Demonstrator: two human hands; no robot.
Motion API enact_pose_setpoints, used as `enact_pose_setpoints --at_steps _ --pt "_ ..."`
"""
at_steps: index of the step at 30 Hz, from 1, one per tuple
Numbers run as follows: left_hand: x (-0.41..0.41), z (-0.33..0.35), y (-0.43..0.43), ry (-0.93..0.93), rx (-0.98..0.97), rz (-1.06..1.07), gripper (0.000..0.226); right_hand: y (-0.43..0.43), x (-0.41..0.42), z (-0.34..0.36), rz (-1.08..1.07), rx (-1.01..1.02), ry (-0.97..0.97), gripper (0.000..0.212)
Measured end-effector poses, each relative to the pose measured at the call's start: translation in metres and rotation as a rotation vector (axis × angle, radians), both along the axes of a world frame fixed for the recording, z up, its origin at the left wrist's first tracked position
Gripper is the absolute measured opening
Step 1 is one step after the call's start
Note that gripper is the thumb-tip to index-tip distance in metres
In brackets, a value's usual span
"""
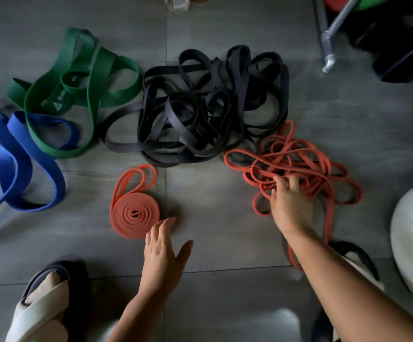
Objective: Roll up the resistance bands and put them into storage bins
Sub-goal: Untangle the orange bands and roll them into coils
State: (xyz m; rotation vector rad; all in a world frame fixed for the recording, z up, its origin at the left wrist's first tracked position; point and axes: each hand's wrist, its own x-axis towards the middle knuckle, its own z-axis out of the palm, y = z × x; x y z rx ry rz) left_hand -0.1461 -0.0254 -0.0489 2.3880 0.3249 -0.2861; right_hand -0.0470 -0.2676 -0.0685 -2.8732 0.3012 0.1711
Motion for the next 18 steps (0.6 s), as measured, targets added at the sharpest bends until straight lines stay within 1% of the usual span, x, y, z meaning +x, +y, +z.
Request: enact_pose_setpoints --at_steps 1,2,4,5,7,9,10,12,15,16,18 --pt "-0.002 0.002 0.0 0.012 0.01 -0.002 0.075 -0.001 0.008 0.003 0.041 -0.022 0.015 0.043" --pt "-0.004 0.005 0.0 0.022 0.019 -0.004 0.076 -0.002 0.016 0.005 0.078 -0.053 0.075 0.045" --pt "-0.005 0.009 0.001 0.054 0.014 -0.015 0.074 0.0 0.028 0.01 0.123 -0.131 0.29 0.043" --pt "-0.004 0.012 0.0 0.07 0.011 -0.027 0.07 0.002 0.029 0.013 0.131 -0.171 0.344 0.039" --pt "-0.002 0.02 -0.001 0.101 -0.005 -0.044 0.059 0.004 0.026 0.021 0.162 -0.245 0.31 0.034" --pt "0.002 0.03 -0.001 0.101 -0.028 -0.055 0.054 0.002 0.019 0.029 0.216 -0.261 0.267 0.028" --pt "0.005 0.036 -0.001 0.093 -0.038 -0.067 0.052 0.001 0.016 0.034 0.223 -0.218 0.254 0.025" --pt "0.01 0.051 -0.002 0.083 -0.051 -0.097 0.048 -0.002 0.01 0.05 0.183 -0.043 0.218 0.025" --pt "0.015 0.076 -0.002 0.065 -0.083 -0.129 0.04 0.0 -0.002 0.087 0.161 0.227 0.07 0.029" --pt "0.016 0.086 -0.003 0.051 -0.088 -0.145 0.038 0.003 -0.006 0.102 0.172 0.297 0.01 0.027" --pt "0.019 0.111 -0.005 0.043 -0.088 -0.181 0.036 0.006 -0.015 0.134 0.22 0.384 -0.045 0.023"
